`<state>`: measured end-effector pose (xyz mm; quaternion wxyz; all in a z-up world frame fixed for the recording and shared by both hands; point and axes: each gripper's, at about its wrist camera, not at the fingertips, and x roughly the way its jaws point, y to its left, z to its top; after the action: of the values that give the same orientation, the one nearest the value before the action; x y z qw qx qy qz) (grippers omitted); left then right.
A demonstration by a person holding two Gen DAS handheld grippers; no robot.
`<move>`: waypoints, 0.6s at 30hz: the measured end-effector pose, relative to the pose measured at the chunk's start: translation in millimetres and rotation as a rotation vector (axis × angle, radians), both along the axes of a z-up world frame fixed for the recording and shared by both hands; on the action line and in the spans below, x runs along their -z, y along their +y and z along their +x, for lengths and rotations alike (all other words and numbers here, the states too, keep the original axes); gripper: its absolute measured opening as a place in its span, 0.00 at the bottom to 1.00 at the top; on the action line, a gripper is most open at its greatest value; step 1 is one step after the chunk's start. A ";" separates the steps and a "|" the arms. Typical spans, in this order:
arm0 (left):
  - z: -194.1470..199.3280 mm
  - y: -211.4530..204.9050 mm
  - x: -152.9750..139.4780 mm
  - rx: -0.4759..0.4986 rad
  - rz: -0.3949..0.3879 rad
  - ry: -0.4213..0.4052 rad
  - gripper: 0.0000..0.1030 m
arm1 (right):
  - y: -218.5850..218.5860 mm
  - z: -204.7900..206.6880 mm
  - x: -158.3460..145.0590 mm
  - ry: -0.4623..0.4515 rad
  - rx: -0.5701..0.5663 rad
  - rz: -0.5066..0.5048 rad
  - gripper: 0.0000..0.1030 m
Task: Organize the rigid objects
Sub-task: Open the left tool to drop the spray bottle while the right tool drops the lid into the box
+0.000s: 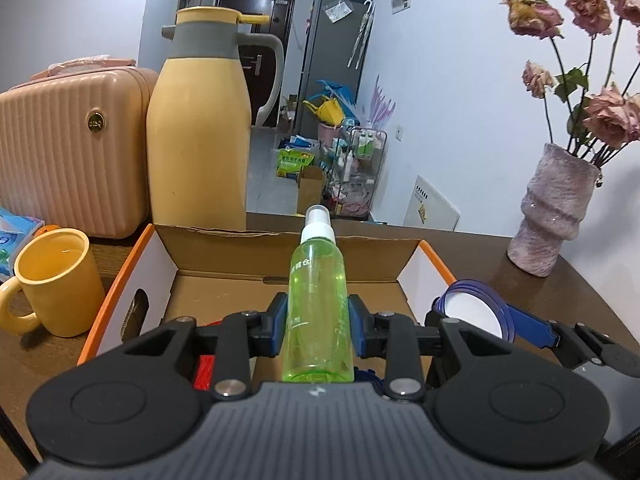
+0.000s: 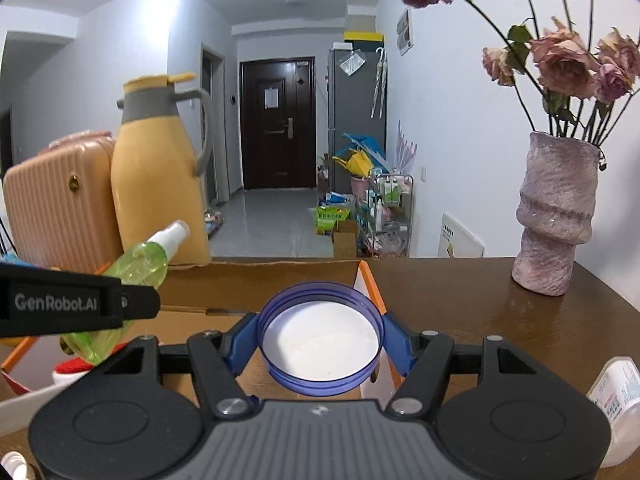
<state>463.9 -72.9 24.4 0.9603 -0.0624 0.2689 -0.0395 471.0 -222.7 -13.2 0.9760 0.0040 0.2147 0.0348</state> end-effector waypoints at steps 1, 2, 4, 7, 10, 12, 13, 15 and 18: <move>2.9 0.0 0.7 -0.002 0.002 0.005 0.31 | 0.7 3.1 0.8 0.009 0.003 -0.009 0.63; 5.6 0.0 1.4 -0.005 0.005 0.010 0.31 | 1.1 5.7 1.7 0.019 0.004 -0.015 0.63; 11.3 -0.5 2.7 -0.014 0.018 0.026 0.31 | 1.0 11.8 3.7 0.040 0.004 -0.026 0.63; 19.2 -0.8 5.5 -0.027 0.037 0.054 0.31 | 2.0 18.7 7.0 0.063 -0.001 -0.044 0.63; 24.7 1.0 9.5 -0.049 0.047 0.084 0.31 | 3.5 21.4 8.7 0.077 -0.003 -0.055 0.63; 27.1 1.6 12.3 -0.058 0.054 0.099 0.31 | 4.5 22.4 9.9 0.084 -0.009 -0.059 0.63; 28.0 2.0 13.5 -0.063 0.056 0.105 0.31 | 4.9 22.6 10.7 0.086 -0.011 -0.061 0.63; 29.5 2.5 15.2 -0.069 0.058 0.114 0.31 | 5.7 23.2 11.8 0.091 -0.012 -0.066 0.63; 30.9 3.4 17.3 -0.078 0.062 0.121 0.31 | 4.9 25.1 13.0 0.097 -0.015 -0.066 0.63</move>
<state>494.8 -69.5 7.1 0.9446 -0.0451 0.3251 0.0101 496.1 -217.8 -26.2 0.9638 -0.0280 0.2629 0.0350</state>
